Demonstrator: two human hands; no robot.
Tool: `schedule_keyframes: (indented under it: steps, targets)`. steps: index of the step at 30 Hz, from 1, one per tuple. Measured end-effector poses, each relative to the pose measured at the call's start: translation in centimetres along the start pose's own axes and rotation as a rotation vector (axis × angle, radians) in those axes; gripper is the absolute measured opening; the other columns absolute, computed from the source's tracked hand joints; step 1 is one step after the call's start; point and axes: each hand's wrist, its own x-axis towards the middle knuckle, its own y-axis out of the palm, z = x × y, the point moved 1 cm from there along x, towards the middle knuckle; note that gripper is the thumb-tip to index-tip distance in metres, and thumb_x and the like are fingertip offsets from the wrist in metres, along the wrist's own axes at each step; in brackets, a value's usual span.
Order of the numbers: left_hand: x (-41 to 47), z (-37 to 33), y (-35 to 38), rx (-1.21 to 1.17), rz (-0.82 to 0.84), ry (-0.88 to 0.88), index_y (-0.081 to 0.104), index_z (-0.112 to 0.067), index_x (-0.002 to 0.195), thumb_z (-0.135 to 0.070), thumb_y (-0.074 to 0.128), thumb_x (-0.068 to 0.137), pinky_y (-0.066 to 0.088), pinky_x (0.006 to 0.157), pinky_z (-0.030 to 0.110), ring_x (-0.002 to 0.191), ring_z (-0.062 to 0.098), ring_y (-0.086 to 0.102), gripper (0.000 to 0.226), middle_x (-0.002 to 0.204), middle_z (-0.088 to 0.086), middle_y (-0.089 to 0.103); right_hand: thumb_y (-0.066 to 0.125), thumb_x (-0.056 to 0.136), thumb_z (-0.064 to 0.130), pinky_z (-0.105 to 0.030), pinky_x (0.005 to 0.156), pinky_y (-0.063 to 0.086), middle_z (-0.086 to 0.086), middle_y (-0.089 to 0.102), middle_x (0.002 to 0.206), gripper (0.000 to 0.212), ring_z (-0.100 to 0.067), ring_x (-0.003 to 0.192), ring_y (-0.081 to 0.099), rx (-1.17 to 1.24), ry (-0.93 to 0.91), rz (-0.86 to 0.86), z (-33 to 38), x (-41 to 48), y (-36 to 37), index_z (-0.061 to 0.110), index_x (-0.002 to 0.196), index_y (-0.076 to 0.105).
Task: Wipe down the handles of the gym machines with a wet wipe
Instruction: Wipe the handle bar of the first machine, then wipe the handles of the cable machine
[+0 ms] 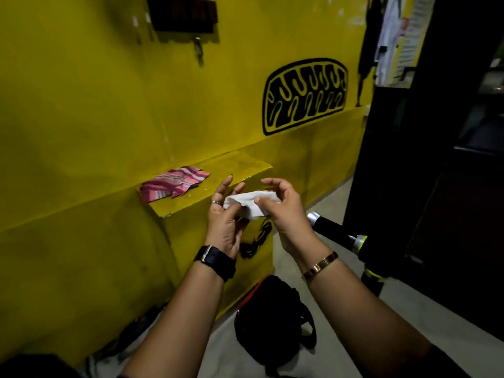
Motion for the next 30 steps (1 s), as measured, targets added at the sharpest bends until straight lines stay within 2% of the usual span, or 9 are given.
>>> schedule_keyframes:
  steps: [2,6,10,14,18,20,23,27,30]
  targets:
    - [-1.8,0.1,0.1,0.141,-0.012,0.067,0.063,-0.018,0.105,0.021,0.045,0.088,0.055,0.061,0.023,0.076,0.012,0.067,0.046,0.101,-0.001,0.069,0.068,0.084,0.001,-0.038,0.08,0.054,-0.005,0.063,0.105,0.027,-0.024,0.099,0.06,-0.013,0.001,0.033,0.5,-1.1,-0.8,0.021,0.101,0.059]
    - [-5.9,1.1,-0.2,0.328,-0.084,0.154,0.069,-0.014,0.09,0.007,0.052,0.093,0.055,0.068,0.026,0.078,0.011,0.068,0.028,0.082,-0.007,0.075,0.061,0.091,0.004,-0.027,0.072,0.052,-0.002,0.062,0.093,0.011,-0.016,0.085,0.061,0.117,0.031,0.146,1.7,-4.1,-2.6,0.015,0.094,0.059]
    - [-10.3,1.5,-0.4,0.24,-0.213,0.183,0.069,-0.012,0.095,-0.005,0.049,0.098,0.055,0.066,0.026,0.078,0.015,0.067,0.022,0.084,0.001,0.074,0.061,0.091,0.006,-0.028,0.074,0.052,-0.006,0.061,0.093,0.012,-0.016,0.087,0.06,0.213,0.117,0.312,1.9,-7.4,-3.7,0.012,0.101,0.059]
    - [-14.8,0.7,-0.2,0.184,-0.331,0.226,0.06,-0.018,0.1,0.007,0.046,0.096,0.051,0.053,0.025,0.063,0.013,0.066,0.029,0.076,0.003,0.071,0.065,0.089,0.007,-0.03,0.072,0.055,-0.01,0.062,0.097,0.024,-0.019,0.089,0.064,0.277,0.175,0.509,2.0,-11.1,-3.7,0.013,0.11,0.056]
    - [-19.2,-0.6,-1.0,0.199,-0.453,0.281,0.055,-0.021,0.09,0.006,0.041,0.096,0.044,0.055,0.028,0.069,0.019,0.06,0.031,0.083,0.008,0.063,0.058,0.094,0.016,-0.028,0.069,0.052,-0.003,0.063,0.102,0.015,-0.013,0.082,0.063,0.351,0.271,0.7,2.7,-14.5,-3.0,0.02,0.108,0.057]
    - [-21.4,-1.2,-1.6,0.192,-0.506,0.293,0.052,-0.02,0.086,0.009,0.038,0.095,0.045,0.052,0.026,0.068,0.018,0.06,0.033,0.082,0.008,0.063,0.064,0.084,0.013,-0.03,0.074,0.052,-0.004,0.061,0.108,0.032,-0.016,0.091,0.063,0.379,0.298,0.846,2.9,-15.9,-2.5,0.023,0.113,0.056]
    - [-24.7,-2.2,-2.8,0.18,-0.557,0.315,0.046,-0.019,0.082,0.01,0.036,0.095,0.047,0.048,0.024,0.067,0.021,0.063,0.033,0.081,0.011,0.065,0.059,0.073,0.006,-0.031,0.08,0.053,-0.004,0.057,0.118,0.052,-0.015,0.098,0.063,0.356,0.269,1.019,3.1,-18.2,-1.6,0.028,0.119,0.053]
    - [-29.1,-3.9,-4.2,0.142,-0.587,0.375,0.04,-0.017,0.082,0.01,0.035,0.096,0.054,0.053,0.029,0.073,0.023,0.07,0.031,0.081,0.01,0.074,0.052,0.084,-0.016,-0.029,0.082,0.053,-0.007,0.056,0.125,0.057,-0.012,0.098,0.065,0.29,0.204,1.122,3.9,-21.9,0.0,0.025,0.123,0.051]
    - [-33.0,-5.1,-5.3,0.131,-0.623,0.408,0.039,-0.015,0.08,0.011,0.03,0.095,0.052,0.064,0.037,0.086,0.03,0.068,0.031,0.09,0.017,0.071,0.048,0.085,-0.019,-0.032,0.084,0.053,-0.007,0.057,0.126,0.055,-0.017,0.1,0.064,0.282,0.188,1.187,4.6,-25.1,1.6,0.022,0.121,0.053]
